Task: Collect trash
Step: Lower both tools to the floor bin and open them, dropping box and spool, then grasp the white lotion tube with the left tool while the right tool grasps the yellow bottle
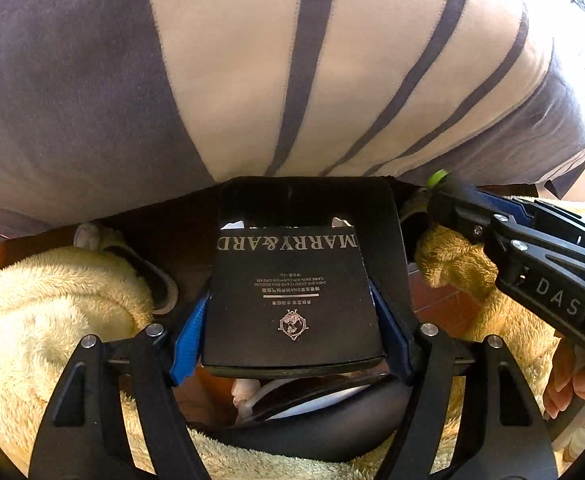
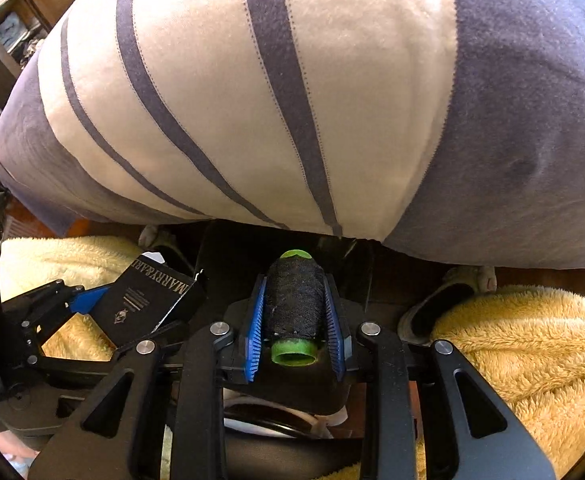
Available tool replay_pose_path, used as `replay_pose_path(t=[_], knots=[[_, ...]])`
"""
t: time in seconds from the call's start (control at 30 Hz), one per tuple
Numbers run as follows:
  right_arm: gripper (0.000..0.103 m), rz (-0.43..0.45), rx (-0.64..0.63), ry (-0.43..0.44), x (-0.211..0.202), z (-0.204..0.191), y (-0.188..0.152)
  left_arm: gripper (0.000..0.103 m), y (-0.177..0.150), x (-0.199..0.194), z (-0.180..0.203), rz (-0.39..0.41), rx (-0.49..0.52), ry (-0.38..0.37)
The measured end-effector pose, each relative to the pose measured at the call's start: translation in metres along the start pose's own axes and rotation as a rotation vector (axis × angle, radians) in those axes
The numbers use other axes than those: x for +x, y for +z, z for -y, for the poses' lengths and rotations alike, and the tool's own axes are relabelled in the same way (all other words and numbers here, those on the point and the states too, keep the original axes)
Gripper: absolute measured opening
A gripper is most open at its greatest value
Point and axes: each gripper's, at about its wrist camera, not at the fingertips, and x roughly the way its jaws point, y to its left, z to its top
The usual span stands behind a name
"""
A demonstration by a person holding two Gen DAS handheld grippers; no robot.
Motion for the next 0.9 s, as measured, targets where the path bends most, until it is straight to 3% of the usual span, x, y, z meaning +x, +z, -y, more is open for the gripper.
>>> replay_pose_path(t=[0.03, 0.2, 0.3, 0.7, 0.9], knots=[[0.045, 0.002, 0.003, 0.003, -0.001, 0.001, 0.001, 0.069, 0.0, -0.001, 0.0, 0.0, -0.002, -0.001], [0.047, 0.026, 0.019, -0.001, -0.009, 0.006, 0.006, 0.081, -0.001, -0.007, 0.002, 0.024, 0.006, 0.014], [0.055, 0.056, 0.021, -0.017, -0.018, 0.006, 0.007, 0.086, -0.001, -0.017, 0.004, 0.053, 0.016, 0.028], [0.087, 0.257, 0.001, -0.082, -0.097, -0.003, 0.015, 0.092, 0.006, -0.09, 0.01, 0.245, 0.032, 0.093], [0.088, 0.353, 0.003, -0.107, -0.131, 0.0, 0.025, 0.092, 0.013, -0.129, 0.014, 0.345, 0.045, 0.126]])
